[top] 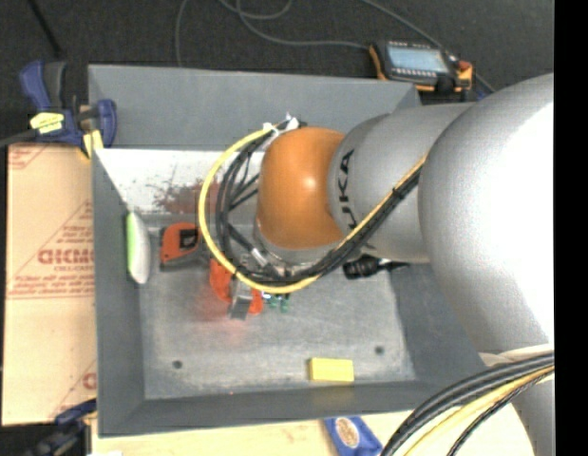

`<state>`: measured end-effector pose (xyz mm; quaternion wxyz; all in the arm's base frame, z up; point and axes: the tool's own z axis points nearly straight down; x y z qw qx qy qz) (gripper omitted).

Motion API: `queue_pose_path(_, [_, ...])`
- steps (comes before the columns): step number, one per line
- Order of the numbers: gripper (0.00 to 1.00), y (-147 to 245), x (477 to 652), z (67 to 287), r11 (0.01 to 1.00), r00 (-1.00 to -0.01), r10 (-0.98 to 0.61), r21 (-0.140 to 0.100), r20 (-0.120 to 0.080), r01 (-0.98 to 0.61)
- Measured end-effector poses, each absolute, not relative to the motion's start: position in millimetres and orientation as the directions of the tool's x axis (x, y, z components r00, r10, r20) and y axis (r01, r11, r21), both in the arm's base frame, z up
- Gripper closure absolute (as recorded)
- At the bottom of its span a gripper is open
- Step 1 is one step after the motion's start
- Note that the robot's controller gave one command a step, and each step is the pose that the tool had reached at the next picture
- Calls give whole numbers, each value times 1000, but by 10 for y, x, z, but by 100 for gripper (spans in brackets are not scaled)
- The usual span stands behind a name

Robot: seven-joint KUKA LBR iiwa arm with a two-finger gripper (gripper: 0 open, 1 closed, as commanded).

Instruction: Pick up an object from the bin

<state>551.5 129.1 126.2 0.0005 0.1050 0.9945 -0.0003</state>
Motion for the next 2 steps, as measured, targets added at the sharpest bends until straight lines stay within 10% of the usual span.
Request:
queue_pose_path(1, [100,1207,5032,1616,999,-999,53,-2,3,53])
queue_pose_path(2, [100,972,5038,2003,1000,-1000,26,0,4,26])
